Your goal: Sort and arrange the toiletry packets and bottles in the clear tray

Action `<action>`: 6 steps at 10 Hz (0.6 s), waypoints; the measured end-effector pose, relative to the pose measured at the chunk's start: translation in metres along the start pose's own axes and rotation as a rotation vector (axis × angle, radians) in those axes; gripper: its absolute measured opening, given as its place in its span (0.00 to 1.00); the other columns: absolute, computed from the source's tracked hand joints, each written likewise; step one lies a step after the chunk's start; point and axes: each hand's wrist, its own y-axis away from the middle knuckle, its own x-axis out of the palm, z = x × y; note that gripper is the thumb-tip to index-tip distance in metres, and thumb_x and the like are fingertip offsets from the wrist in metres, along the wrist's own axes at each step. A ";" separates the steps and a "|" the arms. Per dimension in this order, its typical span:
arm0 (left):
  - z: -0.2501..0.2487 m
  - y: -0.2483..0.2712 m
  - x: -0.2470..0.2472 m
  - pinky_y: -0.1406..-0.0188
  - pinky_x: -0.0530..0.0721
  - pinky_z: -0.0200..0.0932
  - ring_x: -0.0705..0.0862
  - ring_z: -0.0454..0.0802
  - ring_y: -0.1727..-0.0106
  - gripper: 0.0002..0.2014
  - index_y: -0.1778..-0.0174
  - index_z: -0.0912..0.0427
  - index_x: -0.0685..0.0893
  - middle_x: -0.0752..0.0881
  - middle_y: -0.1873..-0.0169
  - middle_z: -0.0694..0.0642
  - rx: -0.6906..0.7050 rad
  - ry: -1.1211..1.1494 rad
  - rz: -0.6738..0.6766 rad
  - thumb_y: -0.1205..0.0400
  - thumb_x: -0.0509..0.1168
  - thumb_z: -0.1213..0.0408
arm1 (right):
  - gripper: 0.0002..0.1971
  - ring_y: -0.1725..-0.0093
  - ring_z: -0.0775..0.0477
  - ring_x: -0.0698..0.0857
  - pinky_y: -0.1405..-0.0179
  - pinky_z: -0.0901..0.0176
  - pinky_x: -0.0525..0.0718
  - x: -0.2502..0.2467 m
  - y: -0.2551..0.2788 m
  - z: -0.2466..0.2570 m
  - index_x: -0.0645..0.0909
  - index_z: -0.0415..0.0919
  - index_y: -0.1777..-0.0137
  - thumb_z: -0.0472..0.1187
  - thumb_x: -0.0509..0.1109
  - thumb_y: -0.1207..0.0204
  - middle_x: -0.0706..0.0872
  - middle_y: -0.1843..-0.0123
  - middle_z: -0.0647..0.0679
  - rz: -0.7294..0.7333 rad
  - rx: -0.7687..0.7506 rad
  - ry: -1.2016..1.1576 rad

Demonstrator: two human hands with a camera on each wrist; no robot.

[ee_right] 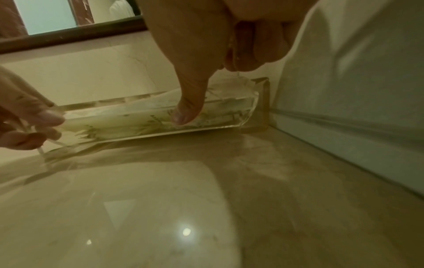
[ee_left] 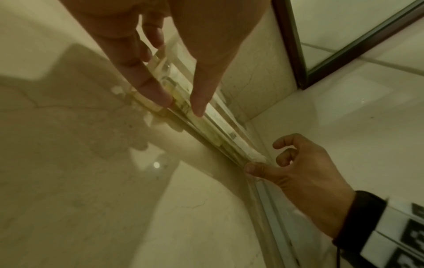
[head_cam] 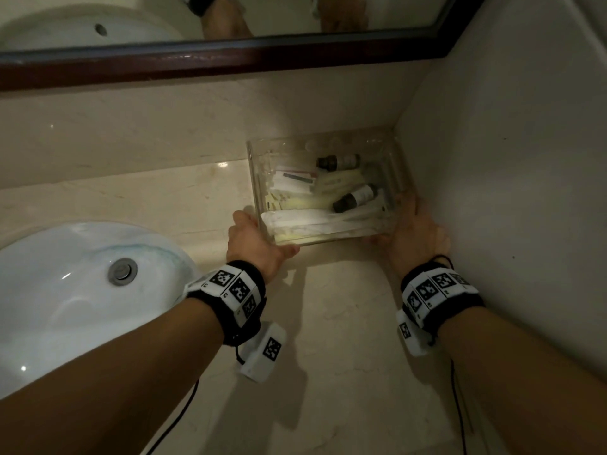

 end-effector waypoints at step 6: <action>-0.018 0.026 -0.066 0.52 0.82 0.46 0.87 0.58 0.49 0.14 0.47 0.53 0.81 0.89 0.54 0.57 0.095 -0.141 -0.010 0.23 0.72 0.51 | 0.18 0.50 0.39 0.85 0.59 0.54 0.81 -0.030 0.013 0.043 0.72 0.41 0.36 0.37 0.67 0.26 0.83 0.43 0.42 0.054 -0.180 0.113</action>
